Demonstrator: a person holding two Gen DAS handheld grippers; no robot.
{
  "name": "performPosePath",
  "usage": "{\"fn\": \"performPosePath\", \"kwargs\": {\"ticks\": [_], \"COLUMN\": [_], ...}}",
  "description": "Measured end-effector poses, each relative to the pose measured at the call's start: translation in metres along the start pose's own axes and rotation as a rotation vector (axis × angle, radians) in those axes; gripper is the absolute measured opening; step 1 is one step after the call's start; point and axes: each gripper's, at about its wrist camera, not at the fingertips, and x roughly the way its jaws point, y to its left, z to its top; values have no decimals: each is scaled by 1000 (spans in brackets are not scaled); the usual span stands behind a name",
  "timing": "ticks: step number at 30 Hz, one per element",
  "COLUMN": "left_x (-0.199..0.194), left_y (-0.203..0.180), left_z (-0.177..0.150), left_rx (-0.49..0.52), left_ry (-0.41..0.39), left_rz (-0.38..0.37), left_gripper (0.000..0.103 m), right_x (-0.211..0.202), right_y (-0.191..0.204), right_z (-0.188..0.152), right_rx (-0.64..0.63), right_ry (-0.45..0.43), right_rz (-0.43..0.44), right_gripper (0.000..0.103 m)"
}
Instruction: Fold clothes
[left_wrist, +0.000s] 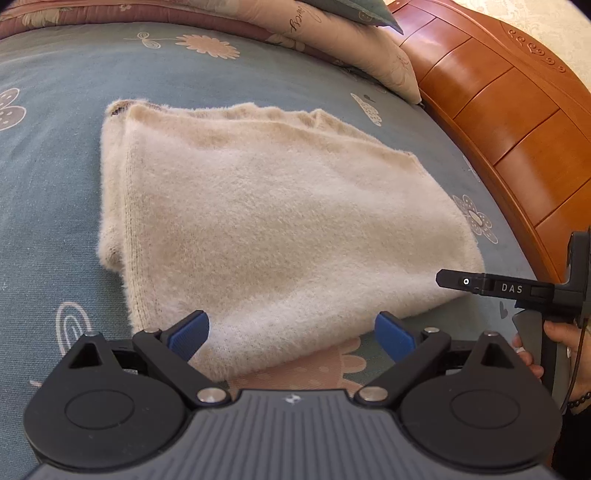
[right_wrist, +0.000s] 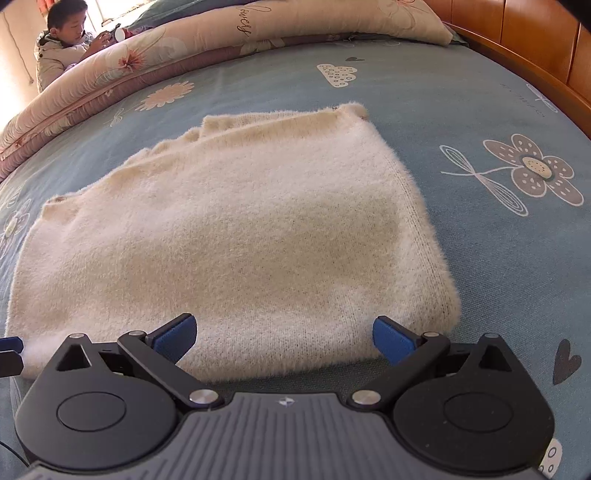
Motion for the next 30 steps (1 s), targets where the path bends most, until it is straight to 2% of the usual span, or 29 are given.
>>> {"fn": "performPosePath", "kwargs": {"ticks": [5, 10, 13, 18, 21, 27, 30], "left_x": [0, 0, -1, -5, -5, -13, -3], "left_y": [-11, -22, -32, -42, -44, -31, -26], "left_z": [-3, -6, -10, -17, -18, -9, 0], "left_rx": [34, 68, 99, 132, 142, 116, 113], "left_ry": [-1, -1, -9, -35, -50, -182, -181], "left_rz": [24, 48, 72, 91, 115, 145, 218], "left_gripper": [96, 96, 96, 96, 96, 96, 96], "right_x": [-15, -32, -47, -65, -59, -34, -4], "right_y": [8, 14, 19, 27, 37, 63, 77], "right_z": [-14, -43, -63, -82, -71, -27, -9], "right_rx": [-14, -34, -65, -119, -161, -217, -199], "right_ry": [22, 34, 22, -53, -120, -321, -338], "right_rz": [1, 3, -21, -46, -41, 50, 107], "right_gripper": [103, 103, 103, 103, 103, 103, 103]}}
